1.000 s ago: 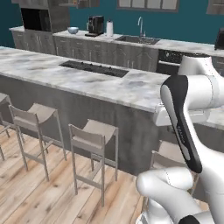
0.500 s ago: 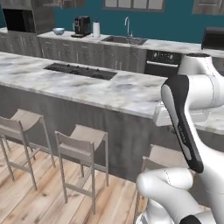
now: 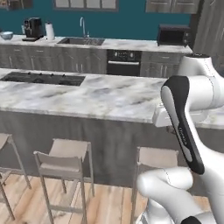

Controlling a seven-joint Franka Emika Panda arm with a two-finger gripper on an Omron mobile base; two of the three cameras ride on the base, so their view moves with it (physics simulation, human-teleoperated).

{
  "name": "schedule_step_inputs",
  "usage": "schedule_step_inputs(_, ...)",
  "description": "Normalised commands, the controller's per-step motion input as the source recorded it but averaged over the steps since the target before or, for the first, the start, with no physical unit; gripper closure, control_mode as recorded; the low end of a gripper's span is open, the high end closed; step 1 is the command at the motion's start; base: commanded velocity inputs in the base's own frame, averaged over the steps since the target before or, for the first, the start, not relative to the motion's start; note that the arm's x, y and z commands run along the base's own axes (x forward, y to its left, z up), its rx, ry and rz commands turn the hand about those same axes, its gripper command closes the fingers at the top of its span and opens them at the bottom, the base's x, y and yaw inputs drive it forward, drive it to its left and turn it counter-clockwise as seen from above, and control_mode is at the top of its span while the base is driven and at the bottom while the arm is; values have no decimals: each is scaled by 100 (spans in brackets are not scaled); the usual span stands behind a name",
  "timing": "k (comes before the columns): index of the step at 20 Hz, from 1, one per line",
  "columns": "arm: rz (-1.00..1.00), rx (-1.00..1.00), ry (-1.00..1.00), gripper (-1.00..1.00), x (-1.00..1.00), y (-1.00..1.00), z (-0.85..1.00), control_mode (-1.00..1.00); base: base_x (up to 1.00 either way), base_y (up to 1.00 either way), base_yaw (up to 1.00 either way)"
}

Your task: Pick the egg and butter from the fridge and place them by the bowl for mixing.

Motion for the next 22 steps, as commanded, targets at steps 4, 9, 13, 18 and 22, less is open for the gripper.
schedule_step_inputs(4,0,0,0,100,0,0,0,100,-4,0,-96)
schedule_step_inputs(9,0,0,0,100,0,0,0,100,-15,-9,-85)
schedule_step_inputs(13,0,0,0,100,0,0,0,100,-7,-15,-84)
schedule_step_inputs(18,0,0,0,100,0,0,0,100,3,-48,-77)
schedule_step_inputs(22,0,0,0,100,0,0,0,100,24,-50,-74)
